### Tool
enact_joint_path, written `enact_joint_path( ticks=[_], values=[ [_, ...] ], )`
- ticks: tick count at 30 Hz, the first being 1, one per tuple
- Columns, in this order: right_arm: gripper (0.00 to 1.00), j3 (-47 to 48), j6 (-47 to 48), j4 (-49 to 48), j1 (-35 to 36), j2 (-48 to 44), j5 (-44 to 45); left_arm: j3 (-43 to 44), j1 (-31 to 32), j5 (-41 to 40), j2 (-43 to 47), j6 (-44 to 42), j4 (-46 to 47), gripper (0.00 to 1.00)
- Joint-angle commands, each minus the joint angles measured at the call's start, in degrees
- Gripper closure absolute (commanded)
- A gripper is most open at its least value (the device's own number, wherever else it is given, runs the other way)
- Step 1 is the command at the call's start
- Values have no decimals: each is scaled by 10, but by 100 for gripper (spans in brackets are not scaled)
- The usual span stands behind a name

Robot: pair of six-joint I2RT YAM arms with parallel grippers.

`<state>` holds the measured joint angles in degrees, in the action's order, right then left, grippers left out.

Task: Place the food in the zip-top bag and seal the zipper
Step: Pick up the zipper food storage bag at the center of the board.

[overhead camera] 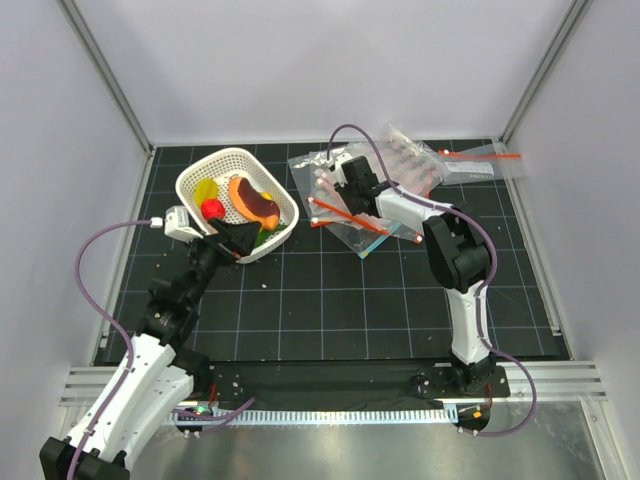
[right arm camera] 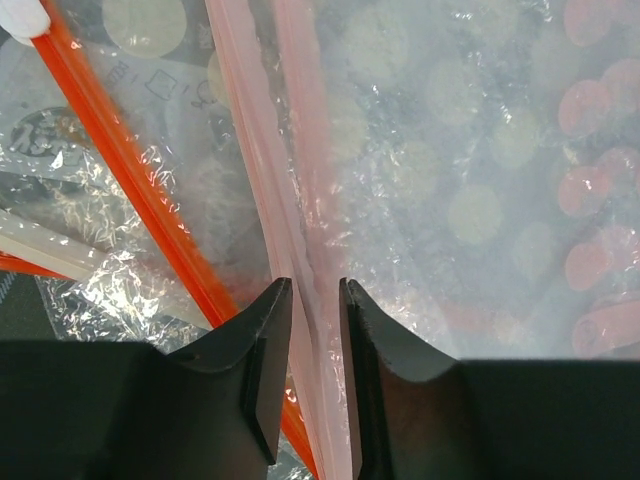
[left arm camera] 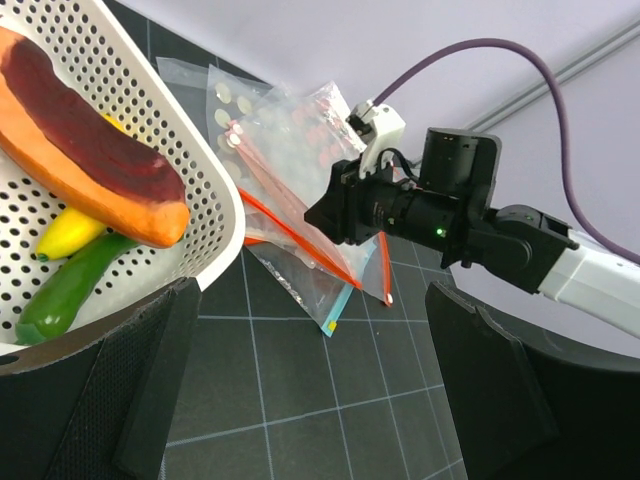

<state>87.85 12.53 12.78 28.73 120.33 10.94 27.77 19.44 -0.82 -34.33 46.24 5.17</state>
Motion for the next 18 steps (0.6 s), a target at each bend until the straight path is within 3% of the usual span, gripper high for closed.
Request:
enact_joint_path(
  ticks=[1,6,7,8,9,18],
  values=[
    [68,24,6,5,5,3,34,11,2,3,3,1,6,0],
    [74,29,12,15,10,14,48,12,2,3,6,1,4,0],
    [80,30,13,16,11,15,58,13,2,3,6,1,3,0],
    [96,30,12,16,12,15,65,12,2,3,8,1,3,0],
    [99,29,8,14,14,11,74,13,2,3,8,1,3,0],
    [99,-35,-109,-7,35,-129,136,13,2,-1,-9,1,3,0]
  ],
)
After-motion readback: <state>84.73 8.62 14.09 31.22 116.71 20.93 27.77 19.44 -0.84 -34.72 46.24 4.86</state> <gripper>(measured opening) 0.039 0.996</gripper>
